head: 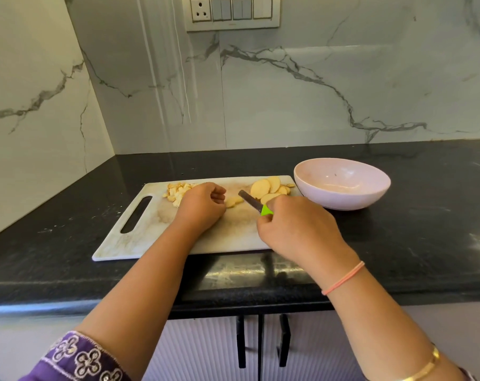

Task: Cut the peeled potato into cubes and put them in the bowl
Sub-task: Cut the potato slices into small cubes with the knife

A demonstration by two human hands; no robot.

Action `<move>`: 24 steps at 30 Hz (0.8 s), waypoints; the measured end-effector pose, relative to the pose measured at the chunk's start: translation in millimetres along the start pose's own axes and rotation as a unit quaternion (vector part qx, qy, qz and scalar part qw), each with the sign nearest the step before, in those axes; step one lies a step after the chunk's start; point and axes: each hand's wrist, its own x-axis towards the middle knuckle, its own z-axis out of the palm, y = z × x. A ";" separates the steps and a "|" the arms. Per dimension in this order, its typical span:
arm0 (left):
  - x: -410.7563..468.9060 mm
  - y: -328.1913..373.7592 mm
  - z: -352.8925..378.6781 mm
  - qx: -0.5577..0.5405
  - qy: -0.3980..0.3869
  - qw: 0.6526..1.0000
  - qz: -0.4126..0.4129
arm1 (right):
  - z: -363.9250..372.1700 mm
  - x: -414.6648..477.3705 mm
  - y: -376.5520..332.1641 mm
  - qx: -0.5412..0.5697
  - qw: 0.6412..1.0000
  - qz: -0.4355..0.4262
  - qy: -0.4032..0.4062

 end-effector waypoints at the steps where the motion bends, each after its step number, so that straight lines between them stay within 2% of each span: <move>1: -0.2 0.9 0.8 -0.017 -0.001 1.000 -0.006 | 2.0 1.1 -0.5 0.002 1.000 0.006 0.010; 6: -2.4 4.8 6.4 -0.023 0.027 0.999 -0.002 | 19.9 12.2 -11.8 0.020 1.000 0.005 -0.001; 12: -1.0 8.9 8.4 -0.002 0.056 0.998 0.032 | 26.7 22.0 -21.1 -0.011 1.000 0.006 -0.024; 18: 0.3 6.7 8.6 0.015 0.049 0.998 0.021 | 25.5 15.0 -24.8 -0.052 0.998 -0.037 -0.012; 24: -2.7 8.1 5.2 0.016 0.046 0.999 0.018 | 24.7 8.6 -15.8 -0.047 0.998 -0.040 -0.023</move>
